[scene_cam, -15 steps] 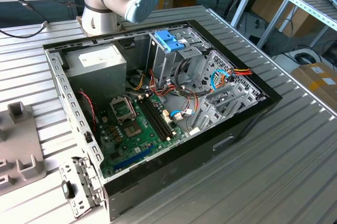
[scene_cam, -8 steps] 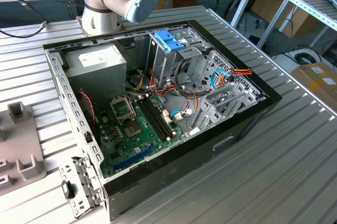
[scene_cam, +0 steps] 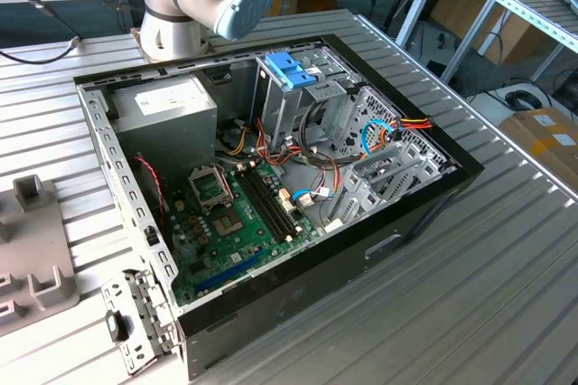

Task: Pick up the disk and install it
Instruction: 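Pick up the disk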

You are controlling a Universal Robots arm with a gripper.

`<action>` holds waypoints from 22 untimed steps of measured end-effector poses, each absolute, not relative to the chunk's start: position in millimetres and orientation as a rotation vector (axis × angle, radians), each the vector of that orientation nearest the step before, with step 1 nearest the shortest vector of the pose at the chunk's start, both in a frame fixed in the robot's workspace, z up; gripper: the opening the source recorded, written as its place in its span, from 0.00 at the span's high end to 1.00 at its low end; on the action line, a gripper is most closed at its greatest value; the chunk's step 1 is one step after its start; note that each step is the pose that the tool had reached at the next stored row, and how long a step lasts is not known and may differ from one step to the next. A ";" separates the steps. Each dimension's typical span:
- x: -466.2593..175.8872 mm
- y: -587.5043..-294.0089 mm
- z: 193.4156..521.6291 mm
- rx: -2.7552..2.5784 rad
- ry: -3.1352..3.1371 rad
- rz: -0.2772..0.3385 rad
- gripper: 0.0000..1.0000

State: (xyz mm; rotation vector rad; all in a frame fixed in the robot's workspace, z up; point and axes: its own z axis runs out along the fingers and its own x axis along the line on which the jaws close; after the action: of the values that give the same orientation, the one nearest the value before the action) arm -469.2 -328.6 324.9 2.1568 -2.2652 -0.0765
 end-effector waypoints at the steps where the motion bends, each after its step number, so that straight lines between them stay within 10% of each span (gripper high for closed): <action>1: -469.2 -328.6 325.2 2.157 -2.265 -0.076 0.63; 22: -469.2 -328.6 334.7 2.157 -2.265 -0.077 0.63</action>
State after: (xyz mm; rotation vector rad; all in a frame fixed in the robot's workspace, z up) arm -469.2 -328.6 334.7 2.1568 -2.2653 -0.0765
